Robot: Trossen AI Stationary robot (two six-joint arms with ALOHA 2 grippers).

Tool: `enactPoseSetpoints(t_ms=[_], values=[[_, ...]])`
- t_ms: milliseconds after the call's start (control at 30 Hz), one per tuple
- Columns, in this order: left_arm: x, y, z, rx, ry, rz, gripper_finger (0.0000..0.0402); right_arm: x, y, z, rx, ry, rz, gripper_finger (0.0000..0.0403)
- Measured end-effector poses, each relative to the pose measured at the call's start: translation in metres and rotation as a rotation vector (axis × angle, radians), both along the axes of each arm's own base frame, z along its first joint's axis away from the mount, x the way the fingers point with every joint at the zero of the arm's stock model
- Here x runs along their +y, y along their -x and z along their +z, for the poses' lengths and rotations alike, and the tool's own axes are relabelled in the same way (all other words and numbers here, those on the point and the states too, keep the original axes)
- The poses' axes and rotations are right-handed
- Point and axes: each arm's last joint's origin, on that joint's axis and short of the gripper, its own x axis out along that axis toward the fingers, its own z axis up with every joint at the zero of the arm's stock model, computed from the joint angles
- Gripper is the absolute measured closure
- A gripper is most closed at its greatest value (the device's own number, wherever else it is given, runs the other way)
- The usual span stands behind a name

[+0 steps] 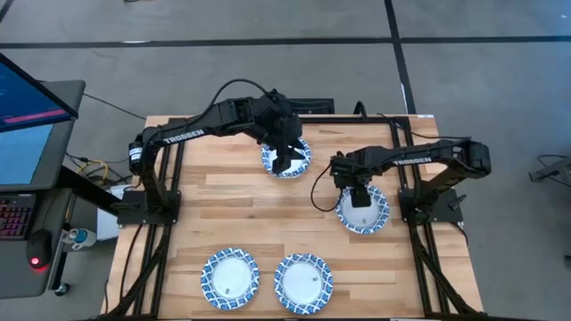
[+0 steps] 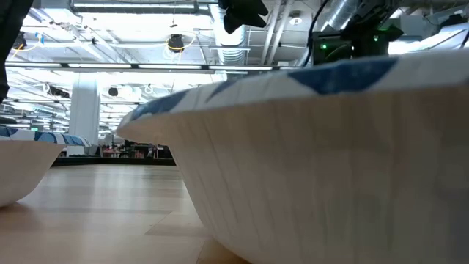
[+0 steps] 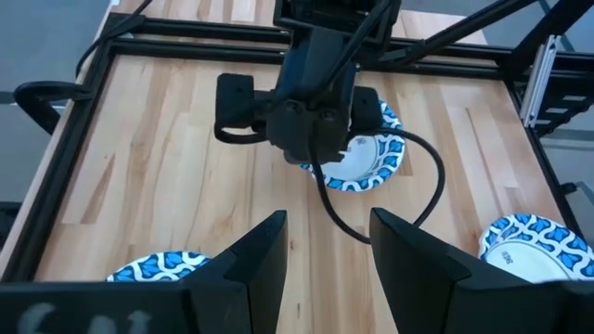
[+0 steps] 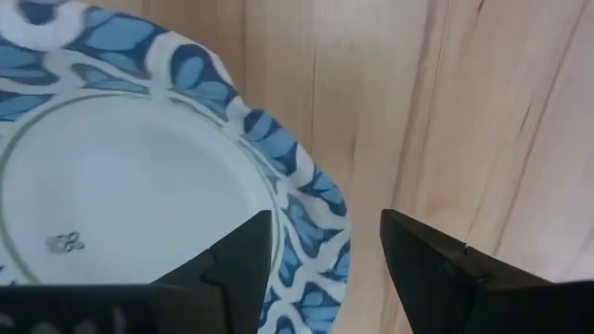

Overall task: Nest bowls inside each other
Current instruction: Stack the white bowl on top of the other white bowl

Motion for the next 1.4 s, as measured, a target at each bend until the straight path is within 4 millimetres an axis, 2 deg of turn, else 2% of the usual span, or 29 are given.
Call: enactPoseSetpoints(t_ms=[200,400,533,733,867,967,1067,1200,1400], values=[[0.000,0.000,0.000,0.000,0.001,0.000,0.0255,0.002,0.005,-0.019,-0.042,-0.022,-0.022,0.0177],[0.000,0.000,0.000,0.000,-0.003,-0.003,0.0255,0.003,0.004,-0.019,-0.056,-0.008,-0.085,0.0198],[0.000,0.000,0.000,-0.001,-0.010,-0.009,0.0255,0.002,0.001,-0.018,-0.077,0.006,-0.090,0.0249],[0.000,0.007,0.002,0.030,-0.023,0.018,0.0255,0.002,-0.001,-0.018,-0.112,-0.019,-0.193,0.0379],[0.001,0.023,0.011,0.075,-0.082,0.075,0.0255,0.000,-0.003,-0.014,-0.121,0.028,-0.302,0.0387],[0.002,0.038,0.020,0.095,-0.128,0.136,0.0255,-0.003,-0.012,0.000,-0.162,0.032,-0.324,0.0395],[0.005,0.054,0.031,0.087,-0.150,0.178,0.0255,-0.010,-0.026,0.024,-0.239,0.034,-0.339,0.0393],[0.012,0.072,0.042,0.082,-0.126,0.263,0.0255,-0.022,-0.046,0.071,-0.385,0.032,-0.412,0.0398],[0.026,0.089,0.042,0.144,-0.119,0.323,0.0255,-0.044,-0.060,0.143,-0.618,0.052,-0.469,0.0399]])
